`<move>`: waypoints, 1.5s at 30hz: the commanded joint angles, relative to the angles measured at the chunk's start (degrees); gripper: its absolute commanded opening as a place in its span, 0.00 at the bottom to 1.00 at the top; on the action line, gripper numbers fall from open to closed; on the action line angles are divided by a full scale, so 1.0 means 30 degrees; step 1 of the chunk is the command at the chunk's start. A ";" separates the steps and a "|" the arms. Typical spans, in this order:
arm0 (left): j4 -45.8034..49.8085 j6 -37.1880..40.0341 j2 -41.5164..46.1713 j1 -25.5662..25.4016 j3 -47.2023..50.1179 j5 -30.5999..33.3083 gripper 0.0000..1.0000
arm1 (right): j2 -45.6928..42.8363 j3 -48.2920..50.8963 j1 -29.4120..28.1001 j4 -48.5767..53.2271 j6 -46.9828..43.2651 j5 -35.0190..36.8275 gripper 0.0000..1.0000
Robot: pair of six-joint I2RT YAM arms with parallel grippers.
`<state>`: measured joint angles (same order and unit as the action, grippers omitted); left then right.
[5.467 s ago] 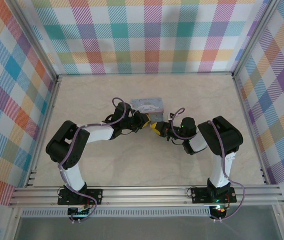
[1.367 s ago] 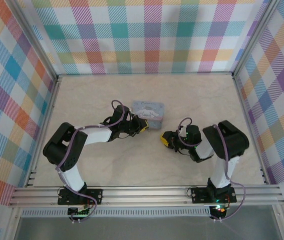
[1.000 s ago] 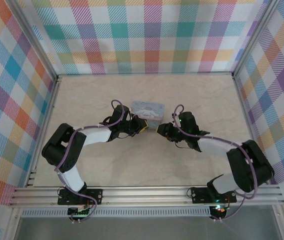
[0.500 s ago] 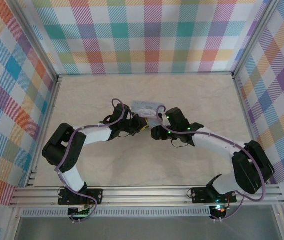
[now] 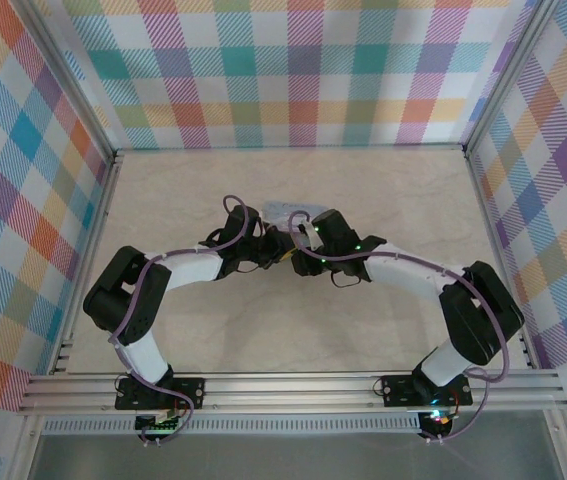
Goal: Unlock a padlock with a key
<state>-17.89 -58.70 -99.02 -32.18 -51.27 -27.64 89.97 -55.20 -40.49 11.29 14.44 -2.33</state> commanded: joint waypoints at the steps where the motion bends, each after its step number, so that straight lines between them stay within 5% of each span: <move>1: -0.0306 -0.0142 0.0627 -0.0083 -0.0545 -0.0603 0.06 | 0.0381 -0.0700 -0.0123 0.0034 -0.0848 0.0625 0.44; 31: -0.0614 -0.0298 0.0495 -0.0053 -0.0587 -0.0812 0.06 | 0.1664 -0.2210 -0.0449 0.0380 -0.2233 0.1006 0.39; 36: -0.0687 -0.0327 0.0430 -0.0053 -0.0537 -0.0783 0.06 | 0.1852 -0.2401 -0.0566 0.0619 -0.2467 0.0865 0.27; 40: -0.0739 -0.0327 0.0457 -0.0053 -0.0468 -0.0770 0.06 | 0.1909 -0.2204 -0.0595 0.0605 -0.2555 0.0593 0.00; 45: -0.0662 -0.0225 0.0489 -0.0025 -0.0338 -0.0628 0.09 | 0.1913 -0.1864 -0.0599 0.0375 -0.2468 0.0454 0.00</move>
<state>-17.45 -58.92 -99.02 -32.12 -51.27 -26.92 94.85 -60.93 -41.89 13.17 7.01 0.12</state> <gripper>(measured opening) 0.113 0.067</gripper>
